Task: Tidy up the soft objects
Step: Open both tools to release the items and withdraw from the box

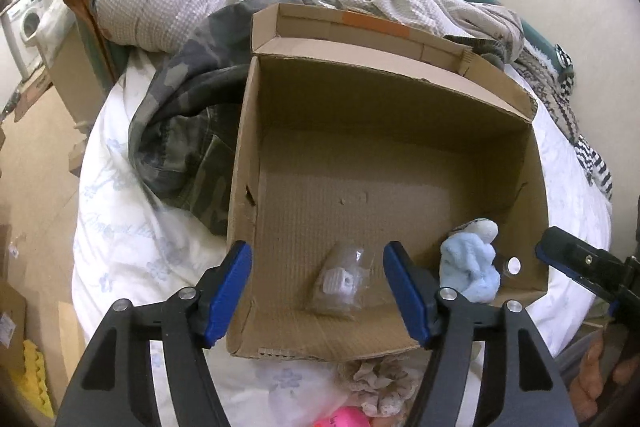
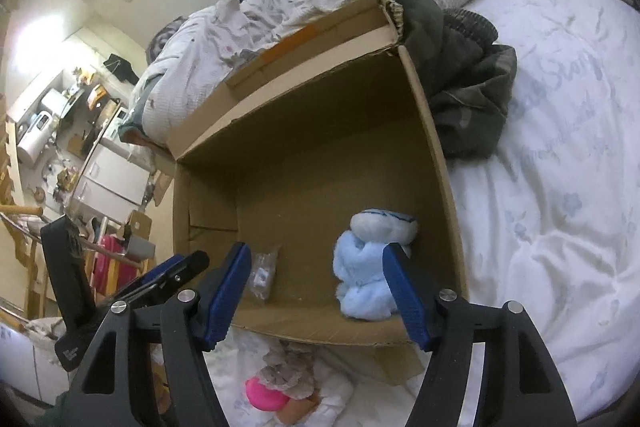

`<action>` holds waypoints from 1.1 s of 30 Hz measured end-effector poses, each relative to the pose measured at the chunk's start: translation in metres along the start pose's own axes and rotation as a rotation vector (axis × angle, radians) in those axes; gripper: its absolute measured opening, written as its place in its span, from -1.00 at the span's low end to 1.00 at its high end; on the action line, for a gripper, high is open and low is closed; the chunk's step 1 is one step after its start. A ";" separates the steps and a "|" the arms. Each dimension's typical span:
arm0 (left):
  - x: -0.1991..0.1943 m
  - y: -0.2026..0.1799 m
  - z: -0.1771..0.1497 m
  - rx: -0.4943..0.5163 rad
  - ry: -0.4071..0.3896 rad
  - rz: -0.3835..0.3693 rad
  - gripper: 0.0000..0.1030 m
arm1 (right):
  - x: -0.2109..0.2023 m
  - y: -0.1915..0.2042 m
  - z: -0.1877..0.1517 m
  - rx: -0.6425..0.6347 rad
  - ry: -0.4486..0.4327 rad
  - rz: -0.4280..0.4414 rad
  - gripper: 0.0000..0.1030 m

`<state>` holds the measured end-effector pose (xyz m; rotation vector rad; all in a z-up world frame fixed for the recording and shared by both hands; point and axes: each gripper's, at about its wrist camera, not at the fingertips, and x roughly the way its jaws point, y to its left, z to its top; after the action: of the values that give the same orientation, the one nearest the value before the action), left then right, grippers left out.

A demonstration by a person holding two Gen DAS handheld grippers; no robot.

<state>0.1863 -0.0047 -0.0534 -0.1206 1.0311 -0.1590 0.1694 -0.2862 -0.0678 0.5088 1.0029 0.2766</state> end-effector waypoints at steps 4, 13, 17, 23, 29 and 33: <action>-0.005 0.002 -0.001 -0.001 -0.009 -0.006 0.27 | 0.000 -0.003 0.000 0.021 0.005 -0.009 0.41; -0.030 0.004 -0.016 0.014 -0.040 0.044 0.27 | -0.003 0.004 -0.004 -0.028 0.004 -0.023 0.41; -0.037 0.010 -0.020 0.006 -0.043 0.079 0.27 | -0.006 0.006 -0.008 -0.030 0.006 -0.024 0.41; -0.052 0.015 -0.026 0.006 -0.059 0.111 0.27 | -0.015 0.011 -0.016 -0.039 0.011 -0.026 0.41; -0.069 0.024 -0.036 -0.016 -0.061 0.119 0.27 | -0.024 0.015 -0.028 -0.054 0.023 -0.020 0.41; -0.075 0.024 -0.047 -0.023 -0.041 0.117 0.27 | -0.027 0.020 -0.039 -0.058 0.039 -0.002 0.41</action>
<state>0.1104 0.0316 -0.0184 -0.0838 0.9963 -0.0377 0.1224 -0.2705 -0.0545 0.4506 1.0305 0.3138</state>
